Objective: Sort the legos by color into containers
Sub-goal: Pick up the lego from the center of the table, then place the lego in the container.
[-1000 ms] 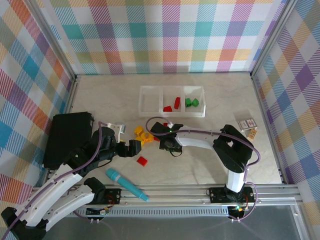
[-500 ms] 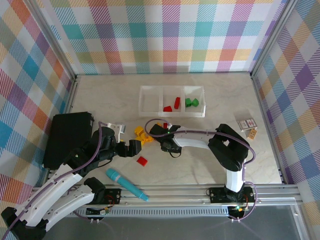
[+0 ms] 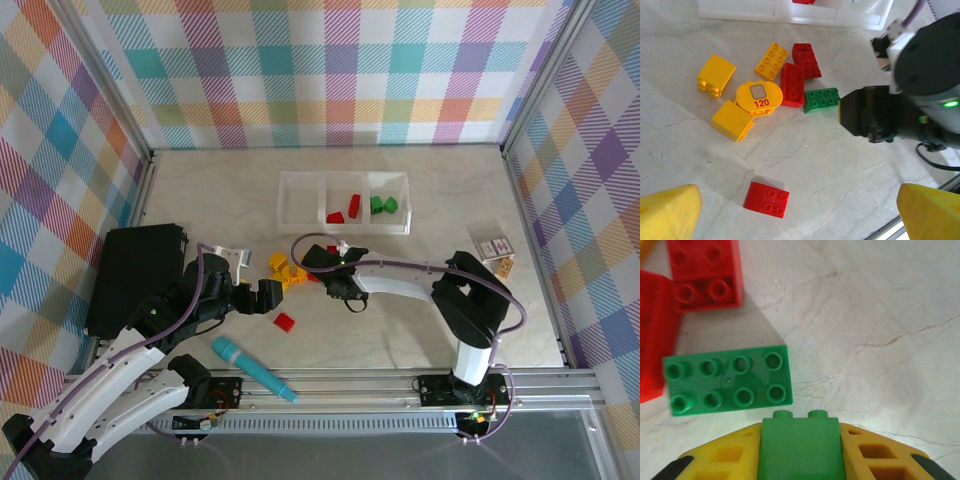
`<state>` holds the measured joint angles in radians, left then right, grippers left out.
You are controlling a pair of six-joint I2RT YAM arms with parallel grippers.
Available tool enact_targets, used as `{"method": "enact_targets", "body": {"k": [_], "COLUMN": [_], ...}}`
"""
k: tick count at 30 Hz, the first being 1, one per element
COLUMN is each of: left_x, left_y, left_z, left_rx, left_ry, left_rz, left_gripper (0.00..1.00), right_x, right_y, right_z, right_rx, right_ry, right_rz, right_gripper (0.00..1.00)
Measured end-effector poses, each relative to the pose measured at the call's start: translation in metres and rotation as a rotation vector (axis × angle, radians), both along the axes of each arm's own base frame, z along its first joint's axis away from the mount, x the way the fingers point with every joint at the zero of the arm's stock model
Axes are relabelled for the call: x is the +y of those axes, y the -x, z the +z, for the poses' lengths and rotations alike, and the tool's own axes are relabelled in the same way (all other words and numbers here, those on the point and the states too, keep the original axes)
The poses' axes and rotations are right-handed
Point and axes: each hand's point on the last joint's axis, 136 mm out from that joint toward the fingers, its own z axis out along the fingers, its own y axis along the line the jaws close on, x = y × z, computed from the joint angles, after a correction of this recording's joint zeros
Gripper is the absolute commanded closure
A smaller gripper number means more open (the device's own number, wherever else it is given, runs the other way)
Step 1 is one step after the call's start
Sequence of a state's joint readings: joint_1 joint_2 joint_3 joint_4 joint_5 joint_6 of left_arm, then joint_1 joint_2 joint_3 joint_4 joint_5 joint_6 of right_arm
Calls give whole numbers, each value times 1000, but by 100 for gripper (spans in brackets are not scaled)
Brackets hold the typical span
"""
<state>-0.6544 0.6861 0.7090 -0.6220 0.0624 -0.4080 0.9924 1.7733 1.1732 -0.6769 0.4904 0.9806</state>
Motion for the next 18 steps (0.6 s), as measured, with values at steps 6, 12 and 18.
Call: {"method": "enact_targets", "body": {"k": [6, 12, 18], "left_x": [0, 0, 0], "left_y": [0, 0, 0], "left_z": [0, -1, -1], "left_rx": [2, 5, 4], "left_ry": [-1, -4, -4], "left_rz": [0, 0, 1], "left_gripper": [0, 1, 0], "right_x": [-2, -49, -87], "right_y": [-24, -88, -149], "right_z": [62, 106, 121], "right_rx": [-113, -198, -216], "right_ry": [-58, -74, -84], "right_rz": [66, 50, 61], "right_gripper": [71, 71, 71]}}
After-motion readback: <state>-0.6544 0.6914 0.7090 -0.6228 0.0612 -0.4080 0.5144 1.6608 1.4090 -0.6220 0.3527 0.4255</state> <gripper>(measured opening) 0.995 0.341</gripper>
